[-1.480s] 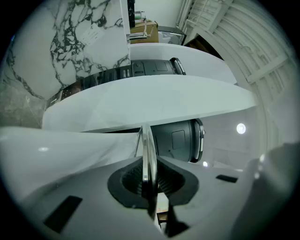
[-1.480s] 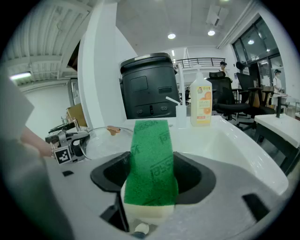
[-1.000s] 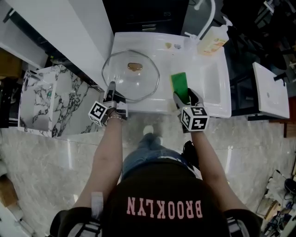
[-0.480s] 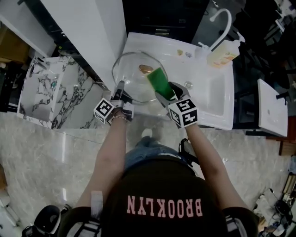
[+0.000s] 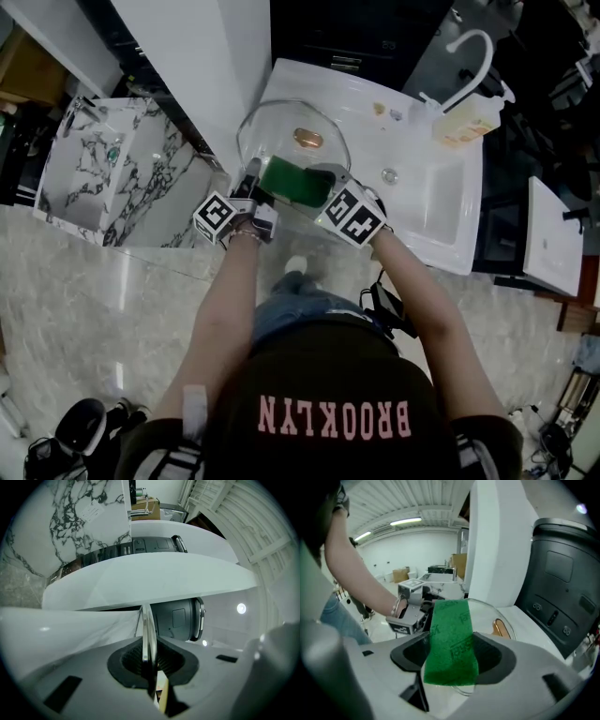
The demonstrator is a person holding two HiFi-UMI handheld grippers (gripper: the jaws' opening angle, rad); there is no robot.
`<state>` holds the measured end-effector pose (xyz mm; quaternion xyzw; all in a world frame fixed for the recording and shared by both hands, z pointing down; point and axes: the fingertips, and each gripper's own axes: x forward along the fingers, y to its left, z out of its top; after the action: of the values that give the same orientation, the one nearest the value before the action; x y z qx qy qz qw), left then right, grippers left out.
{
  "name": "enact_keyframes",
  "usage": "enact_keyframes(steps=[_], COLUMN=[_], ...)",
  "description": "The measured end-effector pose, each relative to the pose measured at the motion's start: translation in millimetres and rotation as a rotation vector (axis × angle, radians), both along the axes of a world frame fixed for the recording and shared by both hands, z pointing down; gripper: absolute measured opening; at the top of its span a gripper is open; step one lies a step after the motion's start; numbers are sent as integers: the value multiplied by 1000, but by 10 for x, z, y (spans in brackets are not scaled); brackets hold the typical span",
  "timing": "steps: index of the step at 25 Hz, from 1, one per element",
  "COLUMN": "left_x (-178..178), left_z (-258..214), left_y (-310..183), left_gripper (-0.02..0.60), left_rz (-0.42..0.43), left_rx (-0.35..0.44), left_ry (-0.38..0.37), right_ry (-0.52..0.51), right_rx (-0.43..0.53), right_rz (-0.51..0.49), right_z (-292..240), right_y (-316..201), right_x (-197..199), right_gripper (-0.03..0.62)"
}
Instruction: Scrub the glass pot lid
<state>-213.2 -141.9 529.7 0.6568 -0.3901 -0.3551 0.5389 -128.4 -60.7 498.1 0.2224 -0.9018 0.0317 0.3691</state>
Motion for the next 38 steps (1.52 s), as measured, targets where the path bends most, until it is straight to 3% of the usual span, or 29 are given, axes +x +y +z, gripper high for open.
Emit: enact_keyframes(steps=[4, 8, 15, 24, 27, 31, 35, 38], left_x=[-2, -1, 0, 5, 8, 13, 8, 3], left_z=[2, 7, 27, 24, 9, 33, 23, 8], left_y=[9, 1, 16, 5, -4, 10, 3, -5], left_gripper=[21, 21, 21, 21, 21, 21, 21, 21], left_rz=[2, 1, 2, 8, 9, 9, 9, 5], left_rx=[-7, -16, -37, -26, -12, -36, -28, -16], left_ry=[5, 13, -7, -5, 9, -14, -1, 6], right_ry=[98, 160, 150, 326, 372, 358, 339, 365], right_rx=[13, -28, -31, -1, -14, -59, -90, -82], right_rz=[-101, -121, -144, -317, -312, -249, -193, -211], right_z=[136, 258, 294, 478, 587, 691, 714, 674], right_y=[-4, -54, -37, 109, 73, 16, 1, 48], right_x=[-96, -135, -118, 225, 465, 723, 804, 774], right_gripper=[273, 275, 273, 273, 273, 273, 273, 273])
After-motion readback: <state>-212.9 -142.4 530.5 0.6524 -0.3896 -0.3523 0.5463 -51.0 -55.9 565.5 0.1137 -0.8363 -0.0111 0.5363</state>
